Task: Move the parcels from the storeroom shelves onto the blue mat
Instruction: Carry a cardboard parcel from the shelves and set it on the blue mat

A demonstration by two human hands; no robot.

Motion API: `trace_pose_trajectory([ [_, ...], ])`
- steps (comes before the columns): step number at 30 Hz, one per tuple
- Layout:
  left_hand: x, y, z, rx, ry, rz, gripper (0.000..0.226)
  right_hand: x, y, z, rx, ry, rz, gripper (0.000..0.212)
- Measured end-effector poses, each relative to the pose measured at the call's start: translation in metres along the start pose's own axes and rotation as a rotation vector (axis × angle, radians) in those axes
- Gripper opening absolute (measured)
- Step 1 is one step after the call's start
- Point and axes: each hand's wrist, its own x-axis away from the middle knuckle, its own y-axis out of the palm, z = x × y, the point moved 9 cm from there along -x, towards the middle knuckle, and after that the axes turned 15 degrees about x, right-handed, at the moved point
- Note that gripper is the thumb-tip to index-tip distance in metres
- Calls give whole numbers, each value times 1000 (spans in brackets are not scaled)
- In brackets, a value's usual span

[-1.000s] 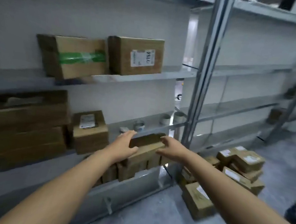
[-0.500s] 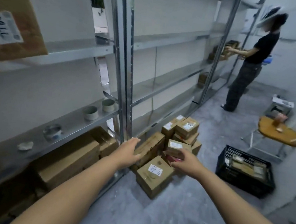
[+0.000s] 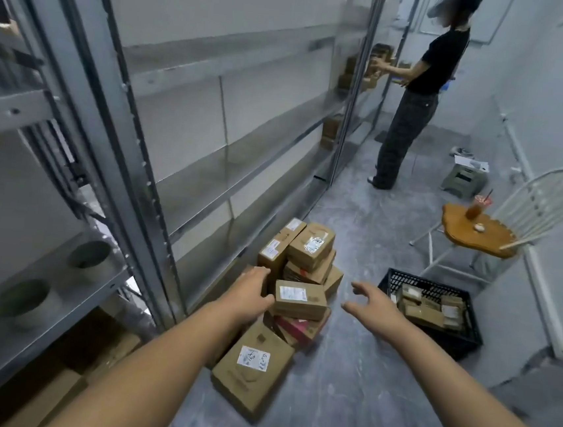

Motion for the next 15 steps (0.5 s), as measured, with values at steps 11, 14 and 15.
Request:
trace_pose_trajectory([
  [11,-208,72,-3,105,-196,-17,66,-244,-21,89,-49,32,-135,52],
  [14,-254,83,-8,166,-276,8,61,-310,-18,111,-76,71,-223,47],
  [15,-268,88,-14,195,-308,21,59,-330,-13,118,-74,81,-258,45],
])
